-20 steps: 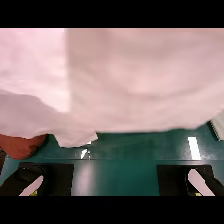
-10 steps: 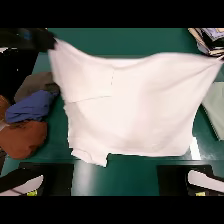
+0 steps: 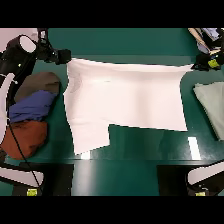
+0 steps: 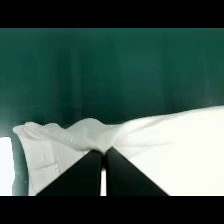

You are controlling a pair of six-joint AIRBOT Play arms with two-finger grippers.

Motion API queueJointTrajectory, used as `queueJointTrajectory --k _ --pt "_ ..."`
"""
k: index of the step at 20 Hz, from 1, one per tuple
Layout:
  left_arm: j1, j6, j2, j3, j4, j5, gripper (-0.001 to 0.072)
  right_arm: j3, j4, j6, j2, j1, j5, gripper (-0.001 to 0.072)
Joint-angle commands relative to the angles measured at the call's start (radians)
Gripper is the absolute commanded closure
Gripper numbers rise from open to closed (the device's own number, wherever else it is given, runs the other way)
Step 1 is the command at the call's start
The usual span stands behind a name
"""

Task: Fold the shirts.

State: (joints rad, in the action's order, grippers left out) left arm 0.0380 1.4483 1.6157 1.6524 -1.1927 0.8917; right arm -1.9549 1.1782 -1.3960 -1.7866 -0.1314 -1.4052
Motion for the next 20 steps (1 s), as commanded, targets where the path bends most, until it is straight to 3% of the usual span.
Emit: queueJointTrajectory --k 1,3,11,12,13,14,16,20 --pt "-0.037 -0.146 0.02 -0.002 0.071 0.103 0.0687 -0.006 0.005 0.03 -0.031 0.001 -0.019 0.0697" --pt "-0.037 -0.174 0.022 -0.023 0.067 0.167 0.0687 0.078 0.004 0.036 -0.013 0.002 -0.006 0.0696" --pt "-0.037 -0.145 0.023 -0.266 0.066 0.108 0.0684 0.421 0.053 0.036 0.107 0.05 0.174 0.0692" --pt "-0.037 -0.12 0.022 -0.264 0.066 0.114 0.0573 0.435 0.052 0.035 0.114 0.05 0.172 0.0601" --pt "-0.037 -0.102 0.022 -0.258 0.066 0.131 0.0276 0.438 0.052 0.036 0.118 0.05 0.158 0.0411" --pt "-0.039 -0.081 0.022 -0.245 0.059 0.173 0.0165 0.437 0.053 0.036 0.126 0.046 0.134 0.0364" --pt "-0.057 -0.075 0.002 -0.223 0.043 0.274 0.0223 0.439 0.054 0.036 0.164 0.021 0.079 0.0364" --pt "-0.09 -0.052 -0.181 -0.365 -0.036 0.362 0.0223 0.568 0.053 0.044 0.333 -0.072 0.042 0.0365"
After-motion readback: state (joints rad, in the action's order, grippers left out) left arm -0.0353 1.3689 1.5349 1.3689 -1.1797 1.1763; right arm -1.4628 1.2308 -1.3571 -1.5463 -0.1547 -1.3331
